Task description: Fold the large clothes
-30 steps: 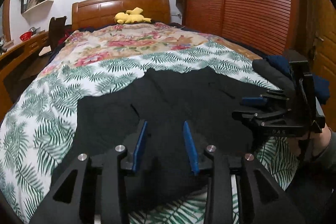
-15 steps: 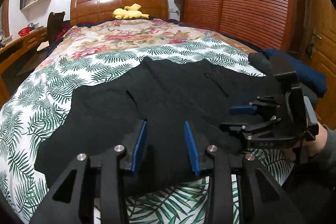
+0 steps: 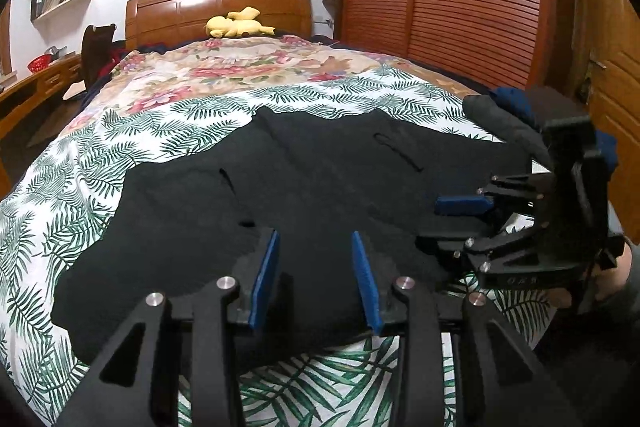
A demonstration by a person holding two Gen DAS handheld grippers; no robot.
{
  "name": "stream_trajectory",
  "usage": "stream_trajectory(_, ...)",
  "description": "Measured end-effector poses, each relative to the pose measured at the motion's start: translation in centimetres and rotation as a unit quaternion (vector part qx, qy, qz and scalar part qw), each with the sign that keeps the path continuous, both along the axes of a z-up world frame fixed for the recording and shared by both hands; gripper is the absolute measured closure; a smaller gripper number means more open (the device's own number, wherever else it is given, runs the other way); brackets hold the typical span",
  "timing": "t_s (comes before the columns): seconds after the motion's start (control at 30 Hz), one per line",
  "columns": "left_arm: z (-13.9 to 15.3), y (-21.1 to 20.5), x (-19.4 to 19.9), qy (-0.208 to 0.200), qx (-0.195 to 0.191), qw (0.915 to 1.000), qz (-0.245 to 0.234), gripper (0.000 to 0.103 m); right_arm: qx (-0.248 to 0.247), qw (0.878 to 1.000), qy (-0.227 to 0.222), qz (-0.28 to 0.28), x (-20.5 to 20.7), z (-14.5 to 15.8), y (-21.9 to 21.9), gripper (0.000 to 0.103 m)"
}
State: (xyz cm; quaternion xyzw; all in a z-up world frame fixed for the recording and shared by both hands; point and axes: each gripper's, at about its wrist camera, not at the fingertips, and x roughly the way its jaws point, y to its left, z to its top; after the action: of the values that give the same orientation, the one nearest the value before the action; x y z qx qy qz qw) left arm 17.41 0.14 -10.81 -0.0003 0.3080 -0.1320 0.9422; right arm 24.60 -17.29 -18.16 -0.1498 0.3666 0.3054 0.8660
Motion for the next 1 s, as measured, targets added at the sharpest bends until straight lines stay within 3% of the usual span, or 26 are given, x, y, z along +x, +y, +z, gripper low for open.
stream_trajectory(0.2, -0.1, -0.6, 0.2, 0.001, 0.005, 1.0, -0.003, 0.066, 0.005, 1.0, 0.005, -0.001, 0.3, -0.1, -0.3, 0.054)
stream_trajectory(0.77, -0.7, -2.4, 0.4, 0.006, 0.009, 0.9998, -0.018, 0.066, 0.028, 0.988, -0.088, -0.123, -2.1, 4.5, -9.7, 0.051)
stream_trajectory(1.0, -1.1, -3.7, 0.5, 0.01, 0.016, 0.9994, -0.03, 0.066, 0.061, 0.982, -0.063, -0.169, -1.1, 4.1, -13.8, 0.042)
